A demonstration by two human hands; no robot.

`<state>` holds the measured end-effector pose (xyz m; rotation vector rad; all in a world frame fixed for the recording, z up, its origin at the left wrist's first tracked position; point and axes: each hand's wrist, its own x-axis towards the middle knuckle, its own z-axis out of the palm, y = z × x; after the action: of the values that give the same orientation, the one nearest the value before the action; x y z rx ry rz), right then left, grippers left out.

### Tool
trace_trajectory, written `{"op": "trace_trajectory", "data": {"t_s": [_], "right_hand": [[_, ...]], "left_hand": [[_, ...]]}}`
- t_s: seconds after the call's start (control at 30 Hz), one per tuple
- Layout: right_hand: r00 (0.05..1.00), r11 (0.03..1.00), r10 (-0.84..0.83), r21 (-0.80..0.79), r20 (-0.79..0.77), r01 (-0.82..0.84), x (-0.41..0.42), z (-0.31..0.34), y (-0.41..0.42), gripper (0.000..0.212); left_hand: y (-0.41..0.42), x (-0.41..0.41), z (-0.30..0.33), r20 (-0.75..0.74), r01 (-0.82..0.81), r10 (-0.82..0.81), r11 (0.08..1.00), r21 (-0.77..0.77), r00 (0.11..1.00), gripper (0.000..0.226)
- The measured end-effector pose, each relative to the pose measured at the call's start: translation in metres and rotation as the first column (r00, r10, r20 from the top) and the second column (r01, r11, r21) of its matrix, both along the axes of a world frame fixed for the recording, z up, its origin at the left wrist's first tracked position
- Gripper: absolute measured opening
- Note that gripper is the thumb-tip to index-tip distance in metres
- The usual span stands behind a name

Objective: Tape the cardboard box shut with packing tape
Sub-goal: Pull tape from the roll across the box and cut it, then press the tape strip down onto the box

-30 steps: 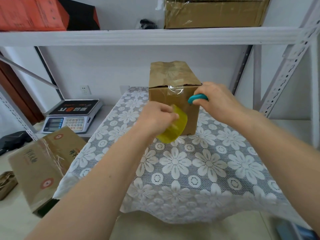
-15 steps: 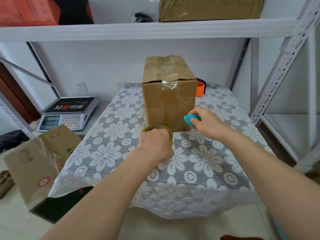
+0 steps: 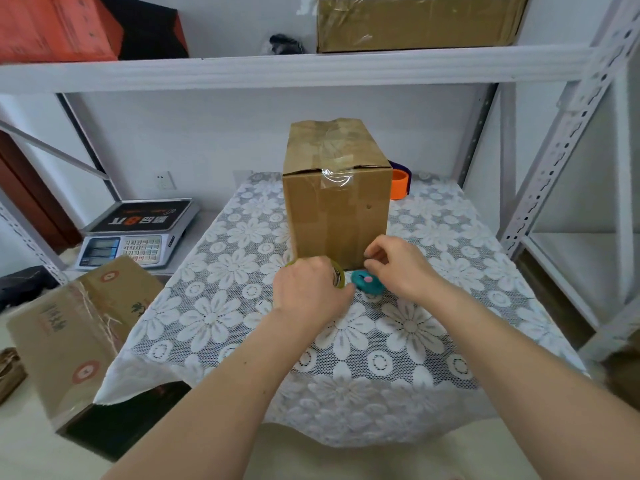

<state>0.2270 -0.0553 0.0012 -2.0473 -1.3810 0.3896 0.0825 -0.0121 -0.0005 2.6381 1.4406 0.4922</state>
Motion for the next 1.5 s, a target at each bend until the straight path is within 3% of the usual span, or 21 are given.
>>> {"op": "trace_trajectory", "data": {"t_s": [0.1, 0.2, 0.27, 0.4, 0.5, 0.6, 0.73, 0.9, 1.03, 1.13, 1.5], "right_hand": [[0.993, 0.988, -0.028, 0.154, 0.111, 0.01, -0.005, 0.02, 0.0, 0.009], [0.98, 0.939, -0.095, 0.344, 0.174, 0.03, -0.011, 0.04, 0.0, 0.013], [0.971, 0.881, -0.137, 0.472, 0.195, 0.03, -0.014, 0.051, 0.001, 0.013], [0.939, 0.774, -0.231, 0.633, 0.254, 0.019, -0.013, 0.066, 0.011, 0.013], [0.923, 0.784, -0.207, 0.619, 0.325, -0.042, -0.009, 0.076, 0.022, 0.018], [0.941, 0.839, -0.071, 0.53, 0.33, -0.122, -0.006, 0.081, 0.032, 0.026], [0.981, 0.896, 0.074, 0.42, 0.182, -0.146, -0.002, 0.084, 0.042, 0.032], [0.997, 0.887, 0.076, 0.454, 0.033, -0.083, 0.003, 0.079, 0.05, 0.033], [0.994, 0.852, 0.084, 0.522, -0.068, -0.036, 0.001, 0.077, 0.054, 0.013], [0.993, 0.829, 0.087, 0.559, -0.085, -0.025, -0.001, 0.073, 0.057, 0.004], [0.994, 0.839, 0.102, 0.534, 0.034, -0.105, 0.013, 0.067, 0.05, 0.024]], "left_hand": [[0.002, -0.002, 0.012, 0.206, 0.006, -0.023, 0.996, 0.085, 0.978, 0.035], [0.006, -0.004, 0.029, 0.458, 0.011, -0.174, 0.942, 0.336, 0.872, 0.028], [0.013, -0.005, 0.042, 0.533, -0.027, -0.227, 0.904, 0.427, 0.815, 0.039], [0.036, -0.009, 0.065, 0.415, 0.061, -0.213, 0.934, 0.351, 0.885, 0.076], [0.048, -0.012, 0.07, 0.31, 0.124, -0.194, 0.965, 0.233, 0.931, 0.087], [0.053, -0.015, 0.066, 0.273, 0.161, -0.218, 0.963, 0.216, 0.937, 0.086], [0.055, -0.018, 0.064, 0.307, 0.153, -0.213, 0.966, 0.207, 0.928, 0.086], [0.056, -0.016, 0.064, 0.283, 0.16, -0.221, 0.962, 0.223, 0.933, 0.078], [0.057, -0.013, 0.061, 0.314, 0.146, -0.214, 0.963, 0.225, 0.925, 0.072], [0.056, -0.012, 0.06, 0.341, 0.139, -0.214, 0.963, 0.232, 0.915, 0.071], [0.057, -0.012, 0.062, 0.34, 0.134, -0.212, 0.962, 0.239, 0.916, 0.072]]}}
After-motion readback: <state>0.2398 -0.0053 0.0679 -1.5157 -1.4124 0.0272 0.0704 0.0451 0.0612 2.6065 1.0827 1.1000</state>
